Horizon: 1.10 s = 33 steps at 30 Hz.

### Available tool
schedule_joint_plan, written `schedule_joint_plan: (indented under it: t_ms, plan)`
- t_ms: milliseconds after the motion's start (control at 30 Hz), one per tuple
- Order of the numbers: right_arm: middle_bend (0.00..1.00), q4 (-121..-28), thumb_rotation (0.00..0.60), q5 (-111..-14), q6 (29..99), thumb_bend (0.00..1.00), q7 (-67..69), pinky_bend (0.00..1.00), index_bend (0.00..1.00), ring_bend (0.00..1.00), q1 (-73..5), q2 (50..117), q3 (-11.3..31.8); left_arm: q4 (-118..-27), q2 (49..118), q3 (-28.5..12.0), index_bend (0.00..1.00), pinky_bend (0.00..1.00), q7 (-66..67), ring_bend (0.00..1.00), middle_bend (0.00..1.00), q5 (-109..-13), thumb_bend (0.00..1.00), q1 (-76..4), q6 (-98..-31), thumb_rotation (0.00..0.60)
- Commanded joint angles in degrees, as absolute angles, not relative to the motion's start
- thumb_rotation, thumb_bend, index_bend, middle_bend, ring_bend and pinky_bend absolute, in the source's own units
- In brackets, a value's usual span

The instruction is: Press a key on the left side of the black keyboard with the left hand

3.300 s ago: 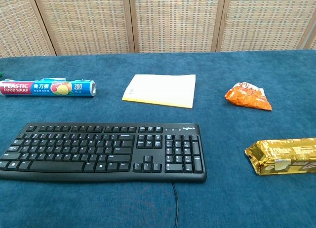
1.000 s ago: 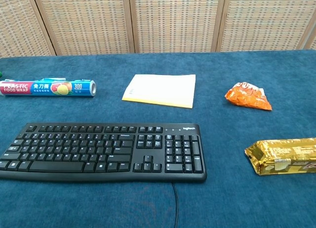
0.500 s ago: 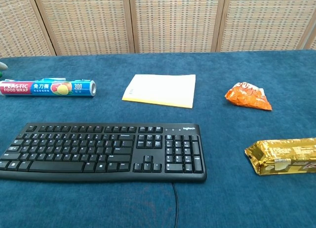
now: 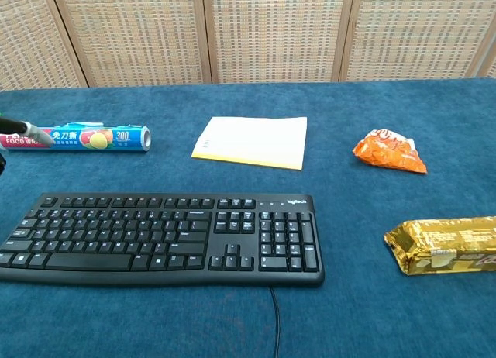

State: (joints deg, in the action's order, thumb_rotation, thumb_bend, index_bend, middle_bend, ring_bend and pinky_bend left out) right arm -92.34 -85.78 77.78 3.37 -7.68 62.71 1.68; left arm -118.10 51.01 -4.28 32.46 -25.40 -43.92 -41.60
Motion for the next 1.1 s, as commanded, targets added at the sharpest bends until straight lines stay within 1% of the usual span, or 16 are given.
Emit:
schedule_joint_plan:
  t_ms: [33, 267, 500, 800, 1100]
  plan:
    - [0.0, -92.3, 0.6, -85.8, 77.8, 0.05, 3.6, 0.0, 0.0, 0.0, -7.7, 62.6, 1.7, -116.7, 51.8, -0.8, 0.0, 0.37, 35.2, 0.6, 0.64, -19.1, 0.74, -49.8, -38.5, 0.6]
    - [0.0, -92.3, 0.6, -86.0, 77.8, 0.05, 4.4, 0.0, 0.0, 0.0, -7.7, 62.5, 1.6, -114.8, 54.6, 4.1, 0.0, 0.37, 36.8, 0.6, 0.64, -11.2, 0.74, -57.4, -37.6, 0.6]
    - [0.0, -92.3, 0.6, -85.9, 77.9, 0.05, 5.2, 0.0, 0.0, 0.0, -7.7, 62.2, 1.7, -113.6, 57.2, 7.6, 0.0, 0.37, 36.9, 0.6, 0.64, -7.2, 0.74, -62.1, -38.5, 0.6]
    - [0.0, -92.4, 0.6, -86.0, 78.1, 0.05, 5.7, 0.0, 0.0, 0.0, -7.6, 62.1, 1.7, -111.5, 60.2, 10.6, 0.0, 0.37, 35.5, 0.6, 0.64, -4.7, 0.74, -65.8, -38.2, 0.6]
    - [0.0, -92.4, 0.6, -86.0, 78.2, 0.05, 6.1, 0.0, 0.0, 0.0, -7.6, 61.9, 1.8, -110.2, 62.3, 11.8, 0.0, 0.37, 34.1, 0.6, 0.64, -4.1, 0.74, -67.9, -38.0, 0.6]
